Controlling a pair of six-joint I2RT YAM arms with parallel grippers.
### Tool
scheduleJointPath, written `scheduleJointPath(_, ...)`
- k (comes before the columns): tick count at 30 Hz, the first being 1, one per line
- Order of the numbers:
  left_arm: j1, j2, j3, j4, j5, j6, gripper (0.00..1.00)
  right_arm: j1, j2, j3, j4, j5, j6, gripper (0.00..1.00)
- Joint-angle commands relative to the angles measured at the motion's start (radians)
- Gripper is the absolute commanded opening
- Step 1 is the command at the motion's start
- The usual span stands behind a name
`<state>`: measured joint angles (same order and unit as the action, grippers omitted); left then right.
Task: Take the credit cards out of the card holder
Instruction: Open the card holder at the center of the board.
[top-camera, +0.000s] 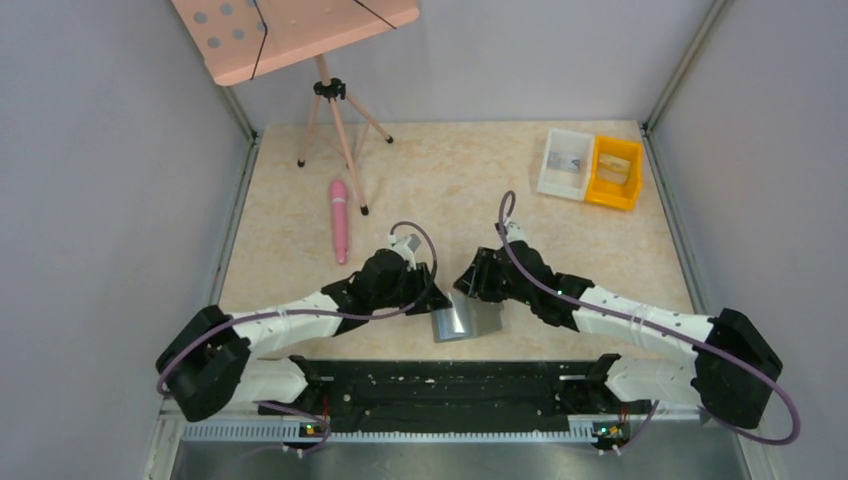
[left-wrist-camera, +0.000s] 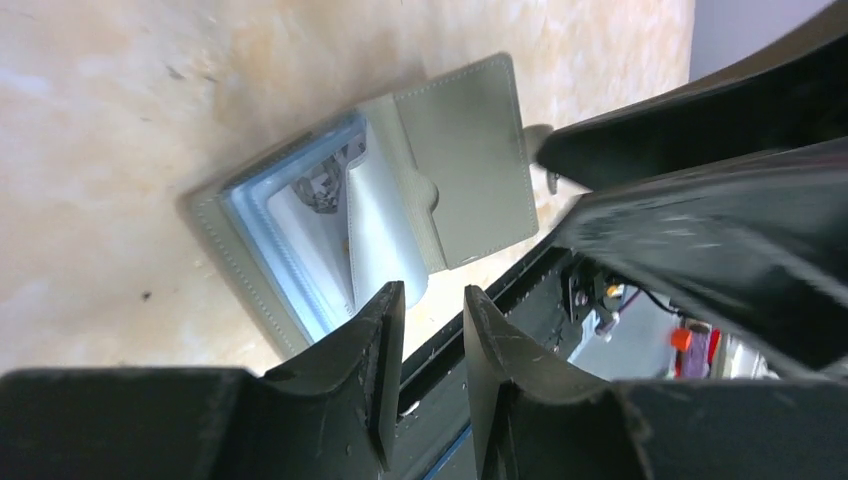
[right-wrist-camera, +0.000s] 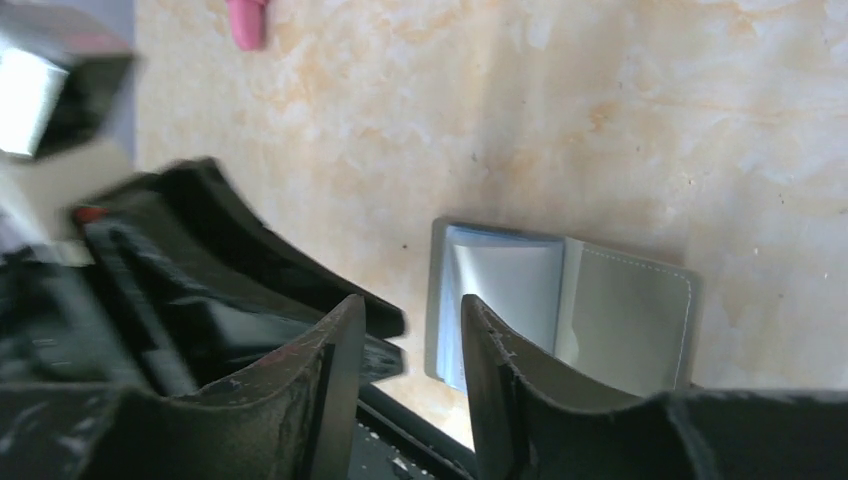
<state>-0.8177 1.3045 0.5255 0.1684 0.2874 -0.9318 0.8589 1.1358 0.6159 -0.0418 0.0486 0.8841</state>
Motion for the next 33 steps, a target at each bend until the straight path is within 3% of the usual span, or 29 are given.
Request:
scheduleJointPath(1,-0.001,-0.157,-0.025,-0.135,-0.209,0.008,0.34,0.080,0.071,0.063,-0.055,0.098,-0.006,0.44)
scheduleJointPath(6,0.000,-0.276,-0.052,-0.258,-0.344,0.004,0.36,0.156,0.181,0.120,-0.128,0.215,-0.015,0.52)
scheduleJointPath(14,0.000,-0.379,-0.100,-0.316,-0.409,-0.015,0.38,0.197,0.336,0.168,-0.155,0.292,-0.019,0.57)
scheduleJointPath(22,0.000,-0.367,-0.100,-0.295,-0.379,-0.015,0.38,0.201,0.342,0.161,-0.202,0.372,-0.010,0.37)
scheduleJointPath(30,0.000,-0.295,-0.053,-0.262,-0.325,-0.007,0.38,0.198,0.244,0.093,-0.173,0.376,0.004,0.35)
scheduleJointPath(33,-0.001,-0.263,-0.046,-0.230,-0.294,-0.006,0.38,0.195,0.205,0.072,-0.175,0.376,0.007,0.39)
